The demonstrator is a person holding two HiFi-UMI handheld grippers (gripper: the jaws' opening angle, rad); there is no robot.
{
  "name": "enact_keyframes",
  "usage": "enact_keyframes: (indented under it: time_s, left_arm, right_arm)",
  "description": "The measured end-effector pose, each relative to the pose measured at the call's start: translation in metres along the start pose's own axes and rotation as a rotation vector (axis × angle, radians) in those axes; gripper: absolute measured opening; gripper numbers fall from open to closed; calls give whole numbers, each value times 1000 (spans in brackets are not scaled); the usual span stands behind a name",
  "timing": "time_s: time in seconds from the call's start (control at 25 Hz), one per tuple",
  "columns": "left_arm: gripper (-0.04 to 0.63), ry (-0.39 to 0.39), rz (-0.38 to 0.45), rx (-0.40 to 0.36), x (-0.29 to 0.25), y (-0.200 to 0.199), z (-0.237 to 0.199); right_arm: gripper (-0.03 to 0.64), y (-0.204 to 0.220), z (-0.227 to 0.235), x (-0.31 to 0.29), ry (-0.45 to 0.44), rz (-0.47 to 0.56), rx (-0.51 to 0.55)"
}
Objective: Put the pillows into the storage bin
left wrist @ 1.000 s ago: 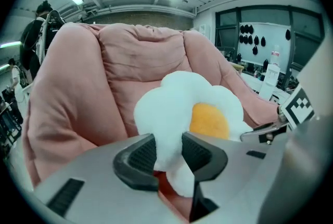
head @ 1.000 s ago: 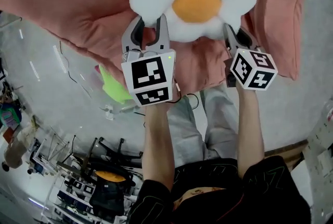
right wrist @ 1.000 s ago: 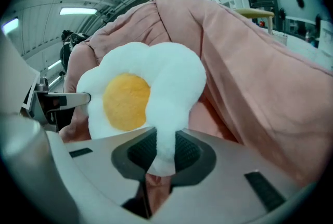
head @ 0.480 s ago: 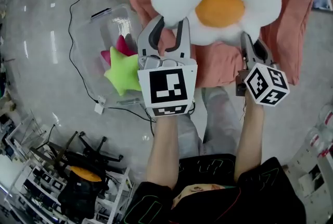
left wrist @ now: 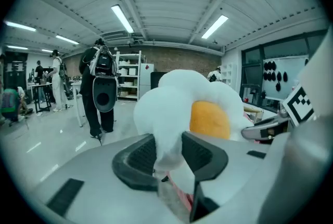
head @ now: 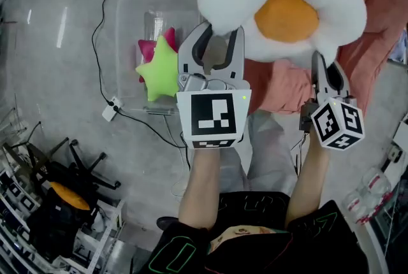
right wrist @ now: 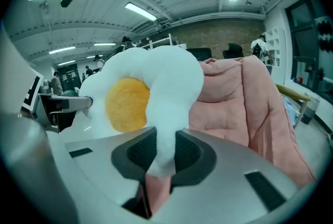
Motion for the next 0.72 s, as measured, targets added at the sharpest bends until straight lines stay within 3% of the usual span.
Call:
enact_keyframes:
  time_s: [0.36, 0.72]
  left_arm:
    - [144, -239, -21, 70, 98, 28, -140]
    - [163, -366, -167, 177, 145, 136, -263]
  right_arm:
    - [72, -13, -162, -34, -225, -14, 222]
    - [81, 74, -286, -105, -401, -170, 308]
Point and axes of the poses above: the fingertips, and each gripper's own axes: x backward along the fingers, z to its right, y out of its underside, the point moved 5 cm from there along x, backward along the fingers, and after that the axes turned 8 degrees about z, right-handed, at the moved point
